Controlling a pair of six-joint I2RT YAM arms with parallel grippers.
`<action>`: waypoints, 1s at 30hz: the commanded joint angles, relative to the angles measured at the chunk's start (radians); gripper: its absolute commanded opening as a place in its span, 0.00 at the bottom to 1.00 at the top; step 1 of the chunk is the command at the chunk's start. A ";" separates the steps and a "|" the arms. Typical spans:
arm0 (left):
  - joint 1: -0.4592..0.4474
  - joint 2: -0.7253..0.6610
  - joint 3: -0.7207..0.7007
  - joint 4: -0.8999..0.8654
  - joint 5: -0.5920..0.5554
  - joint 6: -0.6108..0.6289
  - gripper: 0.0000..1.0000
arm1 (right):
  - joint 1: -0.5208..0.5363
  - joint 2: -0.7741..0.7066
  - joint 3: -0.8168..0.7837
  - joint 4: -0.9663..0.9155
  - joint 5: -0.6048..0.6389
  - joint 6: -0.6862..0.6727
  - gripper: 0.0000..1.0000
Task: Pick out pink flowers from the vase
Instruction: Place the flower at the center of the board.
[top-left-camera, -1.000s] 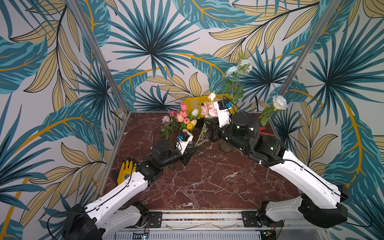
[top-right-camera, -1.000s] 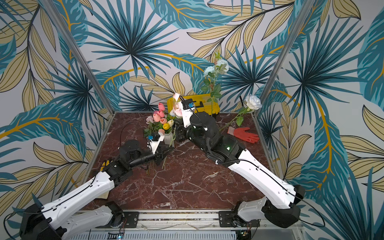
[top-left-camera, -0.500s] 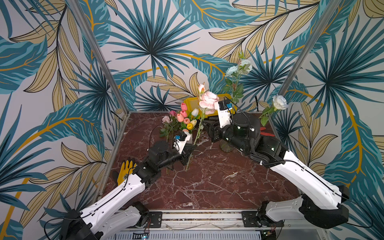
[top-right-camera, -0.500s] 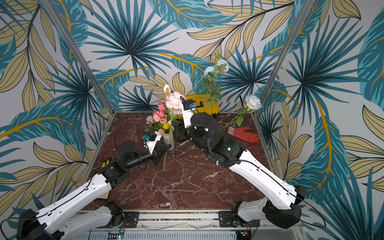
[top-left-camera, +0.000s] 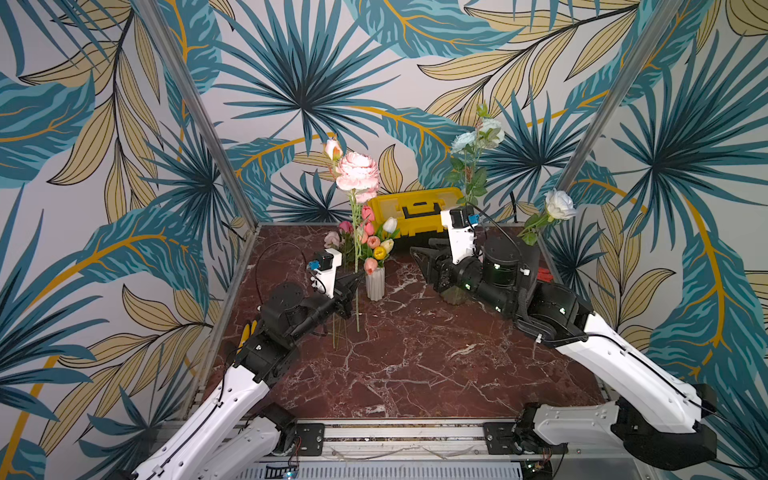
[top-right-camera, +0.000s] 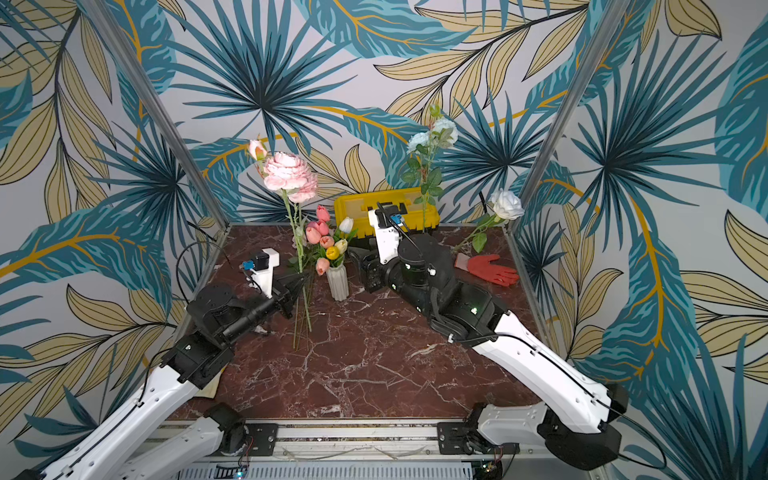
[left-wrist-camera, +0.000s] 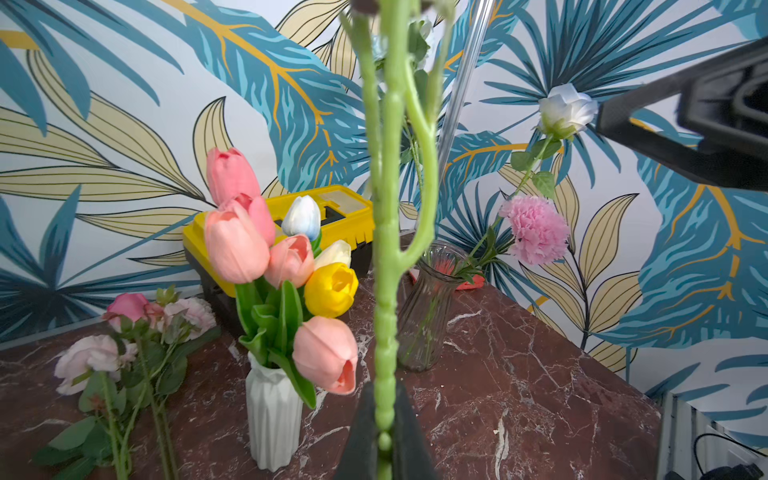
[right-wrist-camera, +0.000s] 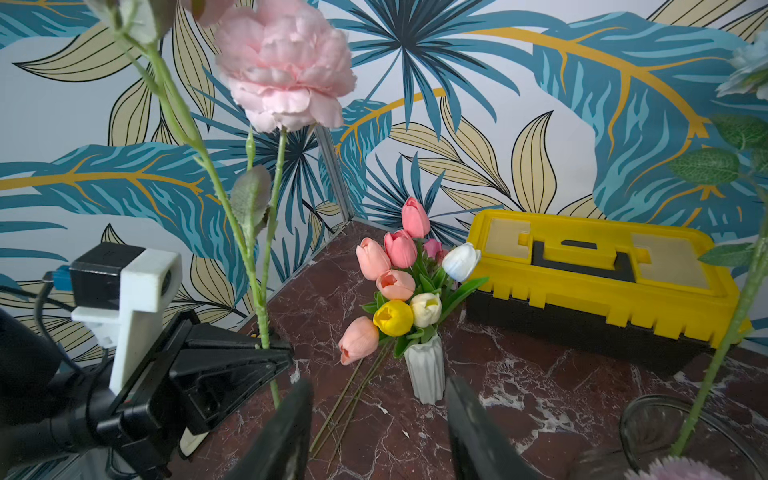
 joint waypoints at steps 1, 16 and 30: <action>0.012 -0.015 0.039 -0.095 -0.113 0.017 0.00 | 0.003 -0.017 -0.036 0.051 -0.015 -0.012 0.53; 0.332 0.203 0.028 -0.094 -0.033 -0.101 0.00 | 0.004 -0.078 -0.096 0.027 0.061 -0.001 0.53; 0.341 0.676 0.237 -0.210 -0.010 -0.016 0.00 | 0.002 -0.132 -0.203 0.040 0.079 -0.003 0.54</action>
